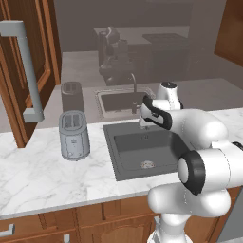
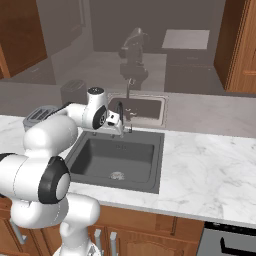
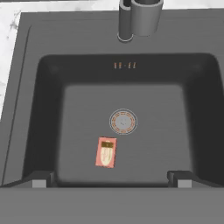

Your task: Pick up the sponge and bar soap from the sink, and place them back in the cabinet, and close the cabinet doors.

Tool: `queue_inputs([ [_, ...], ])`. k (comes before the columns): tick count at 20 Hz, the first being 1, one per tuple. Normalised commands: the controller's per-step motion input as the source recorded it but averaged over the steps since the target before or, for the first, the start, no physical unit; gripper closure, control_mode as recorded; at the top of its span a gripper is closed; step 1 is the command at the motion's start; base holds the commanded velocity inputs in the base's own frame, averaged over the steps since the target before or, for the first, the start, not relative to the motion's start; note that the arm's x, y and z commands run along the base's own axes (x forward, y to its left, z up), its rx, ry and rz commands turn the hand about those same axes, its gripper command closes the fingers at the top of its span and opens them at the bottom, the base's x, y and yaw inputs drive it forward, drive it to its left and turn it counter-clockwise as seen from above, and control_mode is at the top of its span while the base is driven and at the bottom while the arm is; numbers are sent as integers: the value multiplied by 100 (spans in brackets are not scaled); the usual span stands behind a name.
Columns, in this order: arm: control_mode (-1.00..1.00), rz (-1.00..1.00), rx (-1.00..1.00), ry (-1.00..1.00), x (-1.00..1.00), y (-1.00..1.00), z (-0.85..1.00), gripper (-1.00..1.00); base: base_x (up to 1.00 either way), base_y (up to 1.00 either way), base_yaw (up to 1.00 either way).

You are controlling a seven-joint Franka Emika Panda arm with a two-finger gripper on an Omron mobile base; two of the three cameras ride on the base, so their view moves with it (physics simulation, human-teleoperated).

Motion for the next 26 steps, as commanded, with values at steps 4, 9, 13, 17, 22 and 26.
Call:
queue_inputs([
  [4,-100,0,0,0,0,0,-29,-100,0,0,0],
  [9,-100,0,0,0,0,0,-22,-100,0,0,0],
  [13,-100,0,0,0,0,0,-19,-100,0,0,0],
  [17,-100,0,0,0,0,0,-16,-100,0,0,0],
  [22,-100,0,0,0,0,0,-15,-100,0,0,0],
  [26,-100,0,0,0,0,0,-20,-100,0,0,0],
])
